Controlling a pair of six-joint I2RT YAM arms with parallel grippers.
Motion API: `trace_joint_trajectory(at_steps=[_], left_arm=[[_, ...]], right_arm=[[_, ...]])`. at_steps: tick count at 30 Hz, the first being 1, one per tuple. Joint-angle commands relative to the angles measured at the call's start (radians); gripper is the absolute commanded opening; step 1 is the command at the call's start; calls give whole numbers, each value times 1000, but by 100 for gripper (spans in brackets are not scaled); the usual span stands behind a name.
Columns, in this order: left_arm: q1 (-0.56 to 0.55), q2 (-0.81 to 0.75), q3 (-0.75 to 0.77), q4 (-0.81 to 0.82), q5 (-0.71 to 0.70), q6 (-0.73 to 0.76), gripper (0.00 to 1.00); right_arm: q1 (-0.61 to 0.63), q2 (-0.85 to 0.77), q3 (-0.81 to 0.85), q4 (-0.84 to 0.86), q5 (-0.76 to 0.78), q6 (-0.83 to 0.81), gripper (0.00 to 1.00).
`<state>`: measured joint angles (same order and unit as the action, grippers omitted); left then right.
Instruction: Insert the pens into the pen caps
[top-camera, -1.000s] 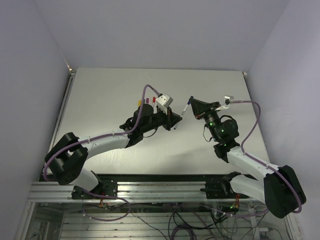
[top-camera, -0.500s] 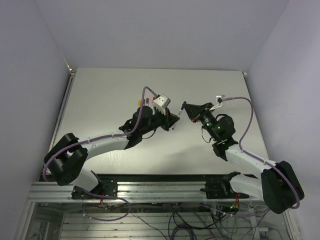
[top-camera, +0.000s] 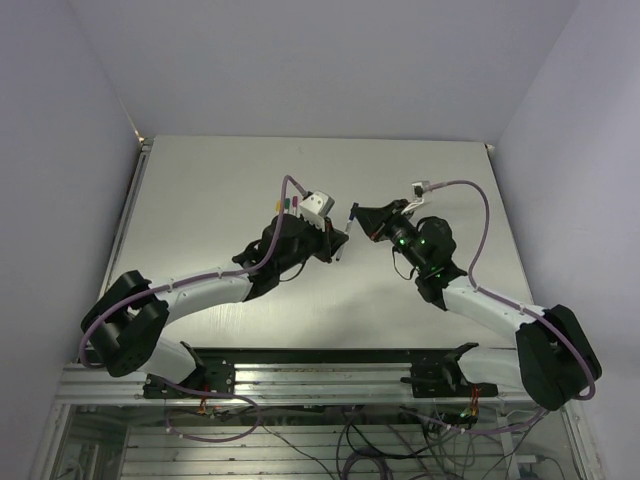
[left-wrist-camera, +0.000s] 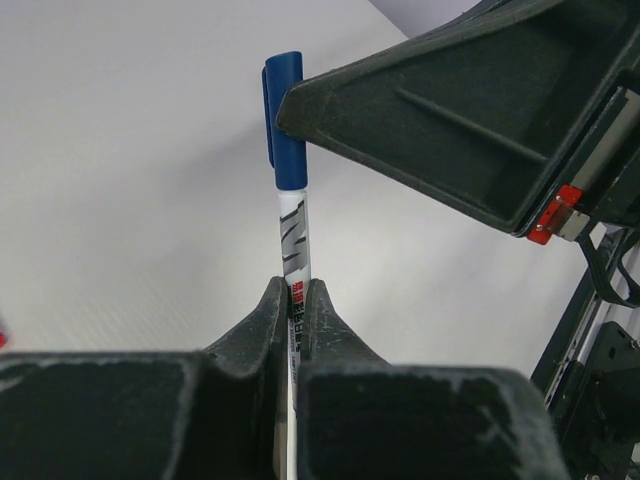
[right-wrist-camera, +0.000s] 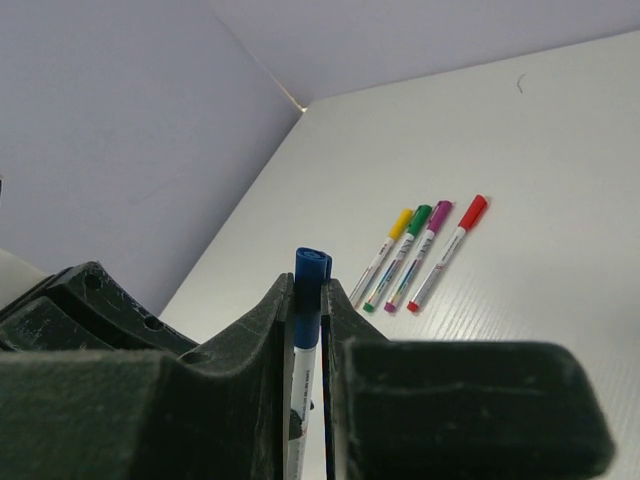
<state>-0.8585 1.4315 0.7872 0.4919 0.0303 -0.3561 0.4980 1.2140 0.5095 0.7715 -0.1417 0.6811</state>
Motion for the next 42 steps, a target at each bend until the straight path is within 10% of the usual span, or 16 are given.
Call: trace_joint_trajectory(at_steps=[1, 24, 32, 42], left_arm=[[16, -59, 41, 204, -24, 5, 7], [48, 54, 41, 164, -100, 13, 7], [50, 185, 72, 117, -159, 31, 7], [119, 350, 199, -11, -191, 7, 7]], right_arm=[[63, 57, -5, -220, -47, -63, 0], [134, 110, 163, -347, 179, -132, 1], [134, -1, 194, -297, 323, -174, 34], [133, -215, 75, -372, 544, -164, 38]])
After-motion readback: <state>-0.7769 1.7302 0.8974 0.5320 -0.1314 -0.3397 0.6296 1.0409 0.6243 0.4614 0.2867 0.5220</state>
